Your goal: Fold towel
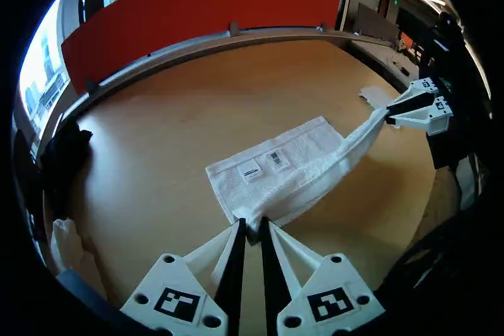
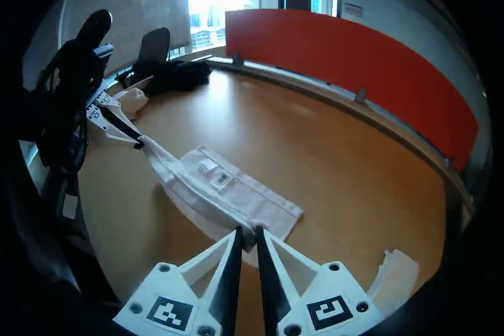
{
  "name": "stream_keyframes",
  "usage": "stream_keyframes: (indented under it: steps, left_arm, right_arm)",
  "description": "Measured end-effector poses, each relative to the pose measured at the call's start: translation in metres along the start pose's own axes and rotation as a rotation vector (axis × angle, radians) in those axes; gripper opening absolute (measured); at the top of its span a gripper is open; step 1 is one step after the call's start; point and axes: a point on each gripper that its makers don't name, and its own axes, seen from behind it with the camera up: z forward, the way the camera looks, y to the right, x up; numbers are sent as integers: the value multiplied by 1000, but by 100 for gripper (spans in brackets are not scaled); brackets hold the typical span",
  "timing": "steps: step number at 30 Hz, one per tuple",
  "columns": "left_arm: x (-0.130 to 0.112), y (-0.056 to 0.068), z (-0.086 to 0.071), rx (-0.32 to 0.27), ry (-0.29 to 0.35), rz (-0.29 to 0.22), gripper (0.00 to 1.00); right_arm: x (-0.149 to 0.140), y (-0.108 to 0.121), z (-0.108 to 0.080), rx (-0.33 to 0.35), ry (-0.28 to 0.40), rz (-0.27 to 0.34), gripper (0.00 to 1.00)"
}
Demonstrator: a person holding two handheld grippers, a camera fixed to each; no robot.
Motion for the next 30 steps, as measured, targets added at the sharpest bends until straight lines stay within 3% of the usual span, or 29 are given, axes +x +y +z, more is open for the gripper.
stream_keyframes:
  steps: [30]
  left_arm:
    - [4,-25,63,41,-34,41,19]
  right_arm:
    - [-20,34,51,-36,-68,23,16]
